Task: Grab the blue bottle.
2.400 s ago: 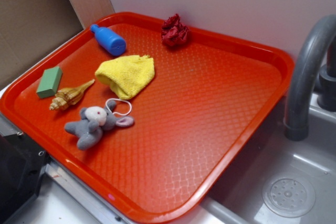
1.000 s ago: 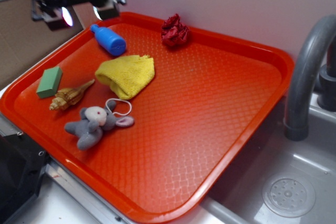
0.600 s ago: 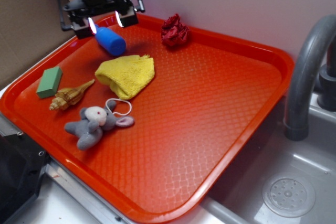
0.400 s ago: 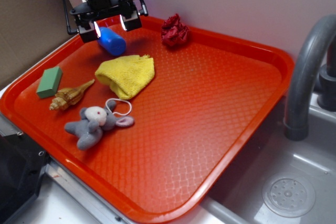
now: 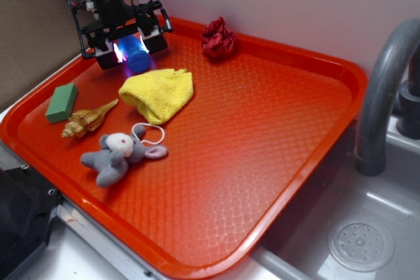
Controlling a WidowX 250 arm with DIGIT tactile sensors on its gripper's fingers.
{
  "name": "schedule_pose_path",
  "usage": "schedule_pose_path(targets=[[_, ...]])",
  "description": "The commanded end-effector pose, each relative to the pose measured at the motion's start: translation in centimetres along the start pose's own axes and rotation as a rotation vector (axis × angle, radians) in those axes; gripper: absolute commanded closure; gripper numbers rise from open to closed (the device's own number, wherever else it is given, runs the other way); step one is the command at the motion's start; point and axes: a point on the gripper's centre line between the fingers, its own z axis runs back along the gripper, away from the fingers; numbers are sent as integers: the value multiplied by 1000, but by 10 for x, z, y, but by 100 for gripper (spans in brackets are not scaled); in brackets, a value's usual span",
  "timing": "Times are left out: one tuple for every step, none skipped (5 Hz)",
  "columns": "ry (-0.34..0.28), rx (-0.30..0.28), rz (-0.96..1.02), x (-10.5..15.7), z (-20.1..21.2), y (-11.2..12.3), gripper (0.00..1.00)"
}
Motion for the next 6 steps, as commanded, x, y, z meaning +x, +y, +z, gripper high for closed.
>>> schedule_pose_path(targets=[[-80,46,-344,-10,30,-8,100],[-102,106,-592,-33,65,-29,100],[-59,146,-795,-56,93,-37,100],[-18,164,-924,-79,120,-31,100],[-13,125,-991,-90,155,-21,100],[-55,38,-1036,-100,206,-15,100]])
